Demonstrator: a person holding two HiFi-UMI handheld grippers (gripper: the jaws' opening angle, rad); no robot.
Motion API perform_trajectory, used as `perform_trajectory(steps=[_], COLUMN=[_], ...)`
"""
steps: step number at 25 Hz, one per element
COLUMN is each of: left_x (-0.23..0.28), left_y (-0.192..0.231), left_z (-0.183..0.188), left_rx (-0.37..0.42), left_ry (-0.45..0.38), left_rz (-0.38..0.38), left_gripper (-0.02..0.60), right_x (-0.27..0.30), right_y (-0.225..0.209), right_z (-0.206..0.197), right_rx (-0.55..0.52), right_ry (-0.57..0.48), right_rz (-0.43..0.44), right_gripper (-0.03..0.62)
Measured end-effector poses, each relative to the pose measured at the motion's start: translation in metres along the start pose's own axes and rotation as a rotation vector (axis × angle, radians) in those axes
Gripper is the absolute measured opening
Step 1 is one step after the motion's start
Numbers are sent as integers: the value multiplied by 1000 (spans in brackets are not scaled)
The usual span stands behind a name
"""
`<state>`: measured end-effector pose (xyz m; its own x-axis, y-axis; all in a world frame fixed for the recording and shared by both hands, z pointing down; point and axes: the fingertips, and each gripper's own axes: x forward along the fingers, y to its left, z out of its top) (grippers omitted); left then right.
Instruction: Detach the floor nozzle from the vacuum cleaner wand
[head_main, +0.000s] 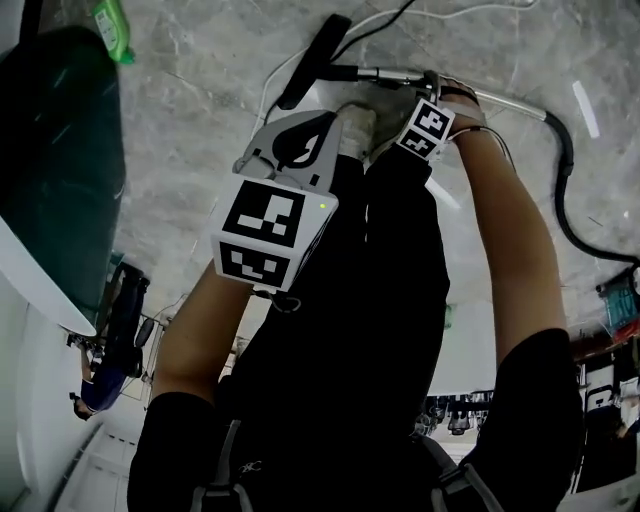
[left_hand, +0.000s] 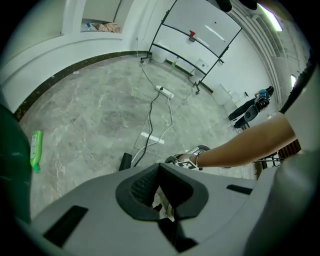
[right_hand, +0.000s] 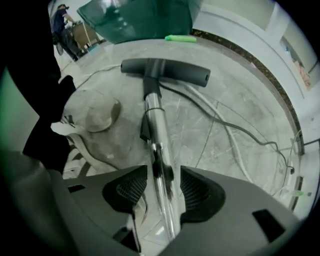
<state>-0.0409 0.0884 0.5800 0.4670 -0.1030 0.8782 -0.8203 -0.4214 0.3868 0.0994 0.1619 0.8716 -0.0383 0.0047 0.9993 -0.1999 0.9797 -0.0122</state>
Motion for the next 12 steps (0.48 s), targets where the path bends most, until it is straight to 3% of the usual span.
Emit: perform_trajectory(steps=[4, 9, 10, 12], left_x=[9, -11, -12, -10], left_y=[11, -13, -20, -33], left_z=[-3, 19, 19, 15], left_rx=[-22, -39, -87, -281], left_ry=[-24, -138, -145, -156], left_rz=[-12, -119, -162, -249], left_gripper=[-1, -2, -2, -2], right_x=[27, -10, -27, -64], right_y=[-3, -17, -27, -47], right_z=[-10, 0, 3, 7], right_rx=[-127, -112, -91, -45], right_ry=[124, 50, 21, -38], right_rz=[-42, -17, -24, -37], right_gripper=[191, 186, 186, 186])
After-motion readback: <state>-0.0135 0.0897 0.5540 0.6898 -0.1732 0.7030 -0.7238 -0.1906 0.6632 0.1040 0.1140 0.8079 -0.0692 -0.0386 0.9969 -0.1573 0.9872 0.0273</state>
